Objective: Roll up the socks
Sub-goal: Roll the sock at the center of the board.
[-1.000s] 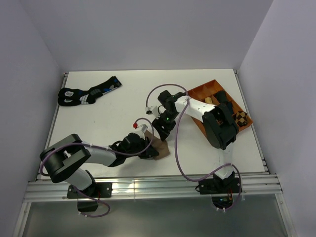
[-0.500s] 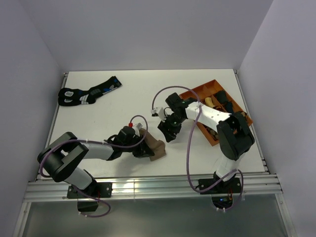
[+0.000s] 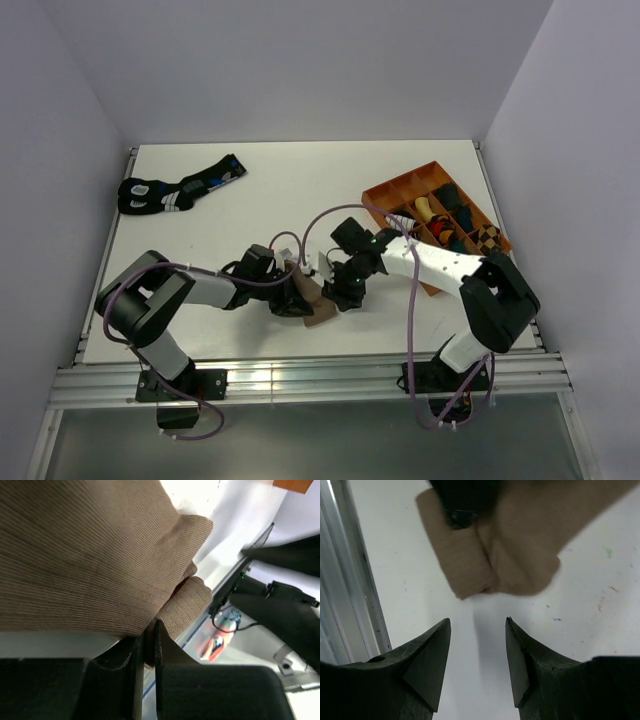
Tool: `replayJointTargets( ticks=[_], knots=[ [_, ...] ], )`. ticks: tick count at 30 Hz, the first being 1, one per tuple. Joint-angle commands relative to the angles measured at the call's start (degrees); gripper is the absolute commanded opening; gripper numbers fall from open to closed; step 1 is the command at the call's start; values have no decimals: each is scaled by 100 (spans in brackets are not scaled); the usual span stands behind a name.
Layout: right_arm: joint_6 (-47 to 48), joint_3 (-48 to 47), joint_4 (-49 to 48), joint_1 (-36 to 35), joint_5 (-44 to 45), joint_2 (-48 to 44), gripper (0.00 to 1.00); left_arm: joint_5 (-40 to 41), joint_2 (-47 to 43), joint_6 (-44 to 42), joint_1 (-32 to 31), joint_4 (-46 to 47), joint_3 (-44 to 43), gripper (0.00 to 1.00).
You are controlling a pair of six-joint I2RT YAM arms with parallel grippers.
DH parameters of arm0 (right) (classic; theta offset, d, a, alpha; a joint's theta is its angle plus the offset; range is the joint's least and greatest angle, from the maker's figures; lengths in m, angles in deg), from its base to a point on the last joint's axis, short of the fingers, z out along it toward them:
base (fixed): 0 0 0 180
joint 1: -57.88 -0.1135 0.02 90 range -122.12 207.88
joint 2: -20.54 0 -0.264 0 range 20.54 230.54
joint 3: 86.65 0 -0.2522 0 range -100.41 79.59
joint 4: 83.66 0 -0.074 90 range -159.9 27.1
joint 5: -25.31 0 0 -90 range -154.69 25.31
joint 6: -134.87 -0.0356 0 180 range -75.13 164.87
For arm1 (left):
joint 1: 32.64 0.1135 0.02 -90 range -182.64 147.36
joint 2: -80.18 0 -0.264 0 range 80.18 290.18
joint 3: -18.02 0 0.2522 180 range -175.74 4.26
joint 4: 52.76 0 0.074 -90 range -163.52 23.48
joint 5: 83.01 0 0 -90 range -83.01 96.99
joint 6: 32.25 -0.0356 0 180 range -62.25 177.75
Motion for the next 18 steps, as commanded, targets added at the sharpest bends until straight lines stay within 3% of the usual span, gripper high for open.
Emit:
replayJointTargets(
  ticks=[1, 18],
  knots=[
    [395, 361, -586, -399, 271, -486, 55, -211, 290, -125, 38, -475, -12, 0],
    [633, 898, -1377, -1244, 658, -812, 54, -518, 598, -152, 267, -519, -197, 0]
  ],
)
